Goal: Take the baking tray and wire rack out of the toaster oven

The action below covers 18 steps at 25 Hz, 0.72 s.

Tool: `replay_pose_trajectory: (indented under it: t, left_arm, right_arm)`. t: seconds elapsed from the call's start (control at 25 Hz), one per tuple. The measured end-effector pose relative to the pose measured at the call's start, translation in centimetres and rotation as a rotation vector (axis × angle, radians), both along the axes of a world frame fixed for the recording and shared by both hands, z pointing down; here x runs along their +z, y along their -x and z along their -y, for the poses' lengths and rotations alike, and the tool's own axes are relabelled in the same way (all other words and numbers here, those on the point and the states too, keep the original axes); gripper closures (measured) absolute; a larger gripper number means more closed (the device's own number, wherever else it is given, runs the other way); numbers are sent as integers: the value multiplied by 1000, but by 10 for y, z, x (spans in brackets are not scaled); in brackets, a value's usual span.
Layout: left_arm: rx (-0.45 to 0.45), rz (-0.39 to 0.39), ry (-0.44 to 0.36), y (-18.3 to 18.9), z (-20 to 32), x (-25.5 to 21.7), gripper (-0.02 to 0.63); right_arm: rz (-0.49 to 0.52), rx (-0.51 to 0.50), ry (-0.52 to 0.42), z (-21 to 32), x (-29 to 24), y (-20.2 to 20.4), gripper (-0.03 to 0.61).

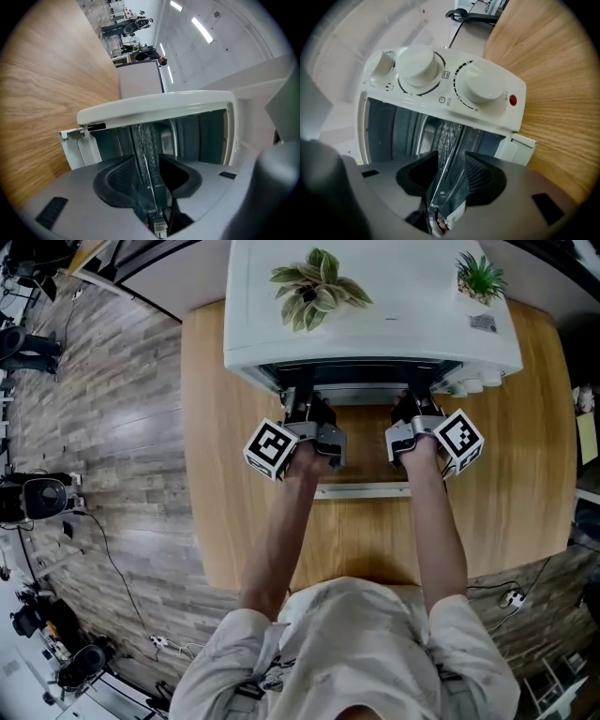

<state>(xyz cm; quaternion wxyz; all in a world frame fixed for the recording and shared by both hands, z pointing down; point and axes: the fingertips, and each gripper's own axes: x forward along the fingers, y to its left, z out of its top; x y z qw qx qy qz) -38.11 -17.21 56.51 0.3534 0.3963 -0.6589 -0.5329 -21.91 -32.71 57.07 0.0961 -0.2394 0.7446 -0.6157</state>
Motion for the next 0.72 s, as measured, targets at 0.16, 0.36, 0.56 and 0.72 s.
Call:
replay_pose_trajectory:
  t: [0.16,0.36,0.56,0.72]
  left_arm:
    - [-14,-23,-13,8,7,6,460]
    - [-18,-55,-28,16,19,11,470]
    - [-16,-88,-52,16,30,16,513]
    - [-19,-79,-102,17,33,7,586]
  right_arm:
    - [14,4,21,4,4,9,417]
    - [15,27,53,10,10,16,437]
    - [58,47,82,13,10,21,467]
    - [122,69,131,13,6,23,540]
